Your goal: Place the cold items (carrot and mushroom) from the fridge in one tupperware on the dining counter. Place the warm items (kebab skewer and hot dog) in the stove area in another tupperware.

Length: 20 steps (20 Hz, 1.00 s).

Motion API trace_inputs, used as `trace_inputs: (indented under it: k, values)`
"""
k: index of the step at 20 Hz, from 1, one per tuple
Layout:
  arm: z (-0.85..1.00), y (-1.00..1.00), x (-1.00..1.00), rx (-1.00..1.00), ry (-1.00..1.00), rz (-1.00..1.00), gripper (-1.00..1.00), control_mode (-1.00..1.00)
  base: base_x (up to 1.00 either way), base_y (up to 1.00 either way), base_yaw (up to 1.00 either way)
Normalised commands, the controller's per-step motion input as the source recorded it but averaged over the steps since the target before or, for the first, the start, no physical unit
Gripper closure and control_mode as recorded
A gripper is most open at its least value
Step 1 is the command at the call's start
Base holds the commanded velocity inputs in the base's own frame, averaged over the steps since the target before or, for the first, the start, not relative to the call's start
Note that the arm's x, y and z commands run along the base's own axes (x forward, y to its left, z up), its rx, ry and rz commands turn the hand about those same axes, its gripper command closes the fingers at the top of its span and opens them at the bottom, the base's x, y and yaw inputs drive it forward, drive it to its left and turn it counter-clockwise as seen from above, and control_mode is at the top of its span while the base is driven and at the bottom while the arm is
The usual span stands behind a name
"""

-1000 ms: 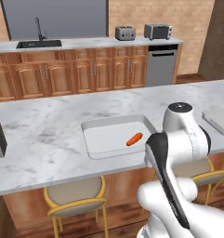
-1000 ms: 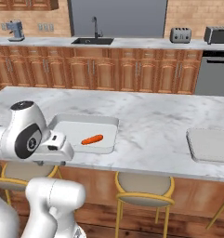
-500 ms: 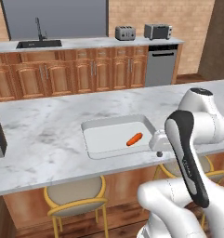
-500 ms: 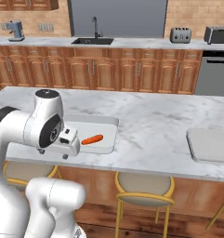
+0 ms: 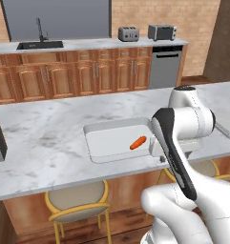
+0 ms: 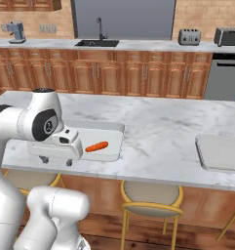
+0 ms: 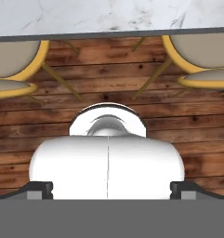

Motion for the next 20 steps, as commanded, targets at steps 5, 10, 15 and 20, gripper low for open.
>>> trace_inputs:
  k: [5,10,15,20]
  values:
    - [0.00,0.00,0.00,0.00,0.00,0.00,-1.00,-1.00,0.00,0.00,0.00]
    - [0.00,0.00,0.00,0.00,0.00,0.00,-1.00,1.00,0.00,0.00,0.00]
    - [0.00,0.00,0.00,0.00,0.00,0.00,-1.00,1.00,-0.51,0.23,0.00]
    - [0.00,0.00,0.00,0.00,0.00,0.00,-1.00,1.00,-0.98,0.54,0.08]
